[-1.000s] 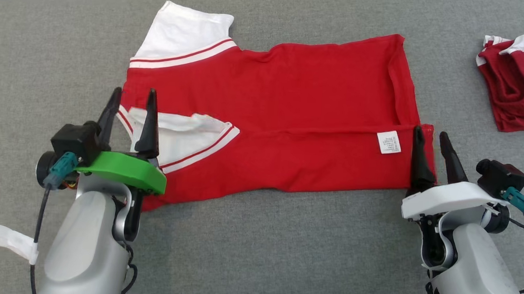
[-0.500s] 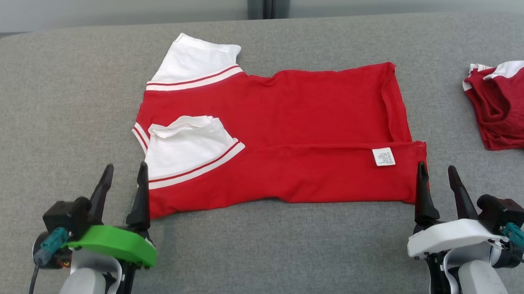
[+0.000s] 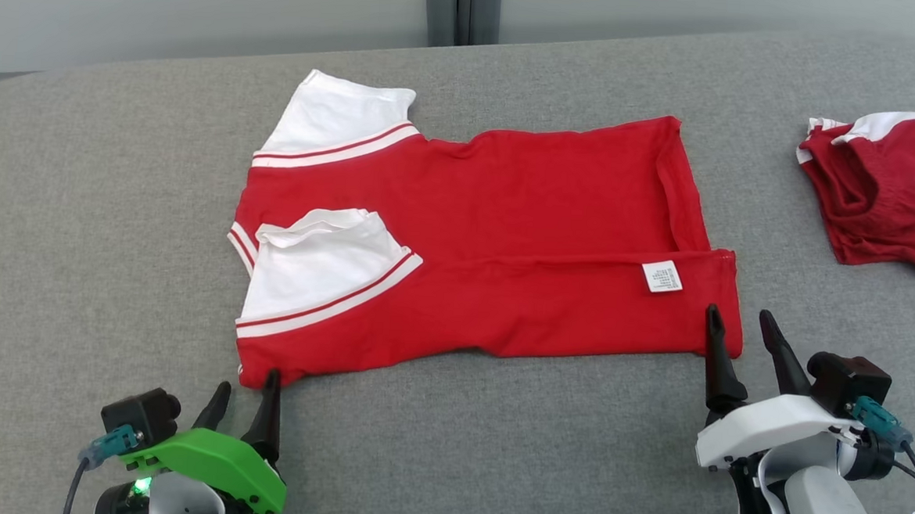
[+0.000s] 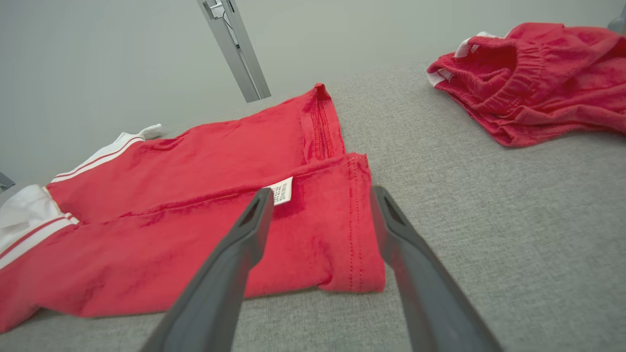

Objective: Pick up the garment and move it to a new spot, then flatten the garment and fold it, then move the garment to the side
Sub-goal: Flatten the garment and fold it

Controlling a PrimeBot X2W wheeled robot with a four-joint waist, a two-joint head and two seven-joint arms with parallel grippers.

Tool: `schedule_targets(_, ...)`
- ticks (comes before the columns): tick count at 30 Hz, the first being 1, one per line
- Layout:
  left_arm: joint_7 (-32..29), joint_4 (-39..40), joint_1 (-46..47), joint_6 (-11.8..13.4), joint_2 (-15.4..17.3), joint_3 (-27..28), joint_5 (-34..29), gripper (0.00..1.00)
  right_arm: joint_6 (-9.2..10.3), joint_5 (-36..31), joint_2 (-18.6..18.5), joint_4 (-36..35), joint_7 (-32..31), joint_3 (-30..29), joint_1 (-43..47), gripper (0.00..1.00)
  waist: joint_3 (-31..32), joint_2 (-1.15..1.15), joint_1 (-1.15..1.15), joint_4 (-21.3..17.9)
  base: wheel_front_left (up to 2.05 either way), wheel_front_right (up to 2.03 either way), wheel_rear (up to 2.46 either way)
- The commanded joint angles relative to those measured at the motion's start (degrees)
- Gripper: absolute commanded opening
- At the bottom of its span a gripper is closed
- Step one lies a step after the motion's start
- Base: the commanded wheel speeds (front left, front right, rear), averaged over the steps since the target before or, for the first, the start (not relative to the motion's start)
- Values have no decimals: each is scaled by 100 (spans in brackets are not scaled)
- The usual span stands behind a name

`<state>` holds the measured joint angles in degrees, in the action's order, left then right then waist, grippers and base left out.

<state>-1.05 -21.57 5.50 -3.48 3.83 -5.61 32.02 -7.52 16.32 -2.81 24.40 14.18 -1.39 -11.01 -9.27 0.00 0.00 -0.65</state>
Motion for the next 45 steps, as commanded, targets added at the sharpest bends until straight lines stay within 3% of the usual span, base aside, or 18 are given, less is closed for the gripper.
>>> schedule_targets(1, -26, -35, 119, 46, -22, 33, 105, 86, 8, -18, -17, 46, -27, 11, -72, 100, -49, 0, 0, -47, 0, 0, 0)
schedule_targets(2, -32, -45, 138, 34, -28, 24, 152, 54, 8, -21, -18, 75, -31, 13, -83, 100, -61, 0, 0, -56, 0, 0, 0)
schedule_targets(6, 21, -74, 199, 27, -38, 9, 276, 0, 8, -16, -17, 252, -90, -18, -125, 100, -97, 0, 0, -66, 0, 0, 0)
schedule_targets(16, 161, -80, 241, 21, -53, -29, 436, 0, 8, 76, -18, 1013, -186, -80, -379, 100, -99, 0, 0, 35, 0, 0, 0)
schedule_targets(23, 225, -116, 205, 56, -38, -57, 416, 0, 8, 184, -15, 1955, -181, -138, -821, 100, -57, 0, 0, 114, 0, 0, 0)
schedule_targets(24, 226, -125, 200, 55, -38, -63, 409, 0, 8, 245, -11, 2083, -165, -87, -878, 82, -39, 0, 0, 126, 0, 0, 0)
schedule_targets(25, 245, -128, 191, 50, -37, -67, 408, 0, 8, 280, -10, 2174, -156, -54, -910, 48, -20, 0, 0, 136, 0, 0, 0)
schedule_targets(26, 269, -118, 178, 43, -29, -69, 406, 0, 8, 327, -10, 2271, -128, -13, -950, 36, 2, 0, 0, 143, 0, 0, 0)
schedule_targets(28, 314, -70, 146, 26, -8, -67, 406, 0, 8, 369, -11, 2397, -77, 13, -1032, 0, 58, 0, 0, 149, 0, 0, 0)
schedule_targets(35, 397, 439, -40, -2, 81, -81, 379, 0, 8, 397, -22, 2183, 67, -141, -1063, 0, 278, 0, 0, 156, 0, 0, 0)
schedule_targets(45, 72, 1821, -1108, 241, 144, -202, 424, 0, 8, 445, -20, 652, -353, -181, 32, 0, 323, 0, 0, 91, 0, 0, 0)
